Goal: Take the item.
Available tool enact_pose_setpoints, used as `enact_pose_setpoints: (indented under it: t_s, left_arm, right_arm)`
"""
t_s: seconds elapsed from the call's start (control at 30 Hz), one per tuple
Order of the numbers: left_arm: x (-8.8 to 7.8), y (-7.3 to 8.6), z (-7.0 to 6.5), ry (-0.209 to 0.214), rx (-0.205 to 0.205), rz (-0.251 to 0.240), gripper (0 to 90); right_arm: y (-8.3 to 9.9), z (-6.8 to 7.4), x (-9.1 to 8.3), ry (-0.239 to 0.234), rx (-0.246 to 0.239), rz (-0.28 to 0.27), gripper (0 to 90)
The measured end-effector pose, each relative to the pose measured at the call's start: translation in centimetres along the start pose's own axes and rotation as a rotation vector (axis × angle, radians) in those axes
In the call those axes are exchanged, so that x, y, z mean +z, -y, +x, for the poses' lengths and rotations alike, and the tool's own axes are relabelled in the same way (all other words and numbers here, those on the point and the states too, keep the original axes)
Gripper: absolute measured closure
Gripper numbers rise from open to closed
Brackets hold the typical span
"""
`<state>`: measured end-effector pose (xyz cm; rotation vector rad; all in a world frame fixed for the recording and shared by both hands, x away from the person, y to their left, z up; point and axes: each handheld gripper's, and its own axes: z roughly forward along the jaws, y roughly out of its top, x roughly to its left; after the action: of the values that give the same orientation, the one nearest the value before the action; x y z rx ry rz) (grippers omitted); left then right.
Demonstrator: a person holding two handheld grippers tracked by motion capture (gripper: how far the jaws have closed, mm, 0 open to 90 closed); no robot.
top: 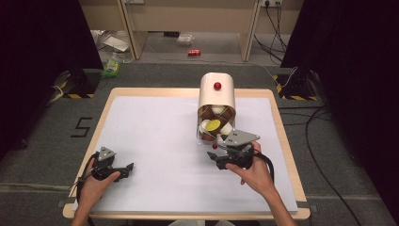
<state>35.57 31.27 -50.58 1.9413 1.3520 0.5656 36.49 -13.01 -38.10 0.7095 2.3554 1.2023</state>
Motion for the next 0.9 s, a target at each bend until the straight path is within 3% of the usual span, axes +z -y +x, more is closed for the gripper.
enact_pose_setpoints:
  t_s: [0.2, 0.9]
  left_arm:
    - [0.0, 0.0, 0.0, 0.000, 0.000, 0.000, 11.0]
    - [0.0, 0.0, 0.0, 0.002, 0.000, 0.001, 11.0]
  right_arm:
    - [-0.4, -0.3, -0.4, 0.030, 0.009, -0.033, 26.1]
    - [-2.4, -2.3, 0.6, 0.093, 0.078, -0.062, 31.5]
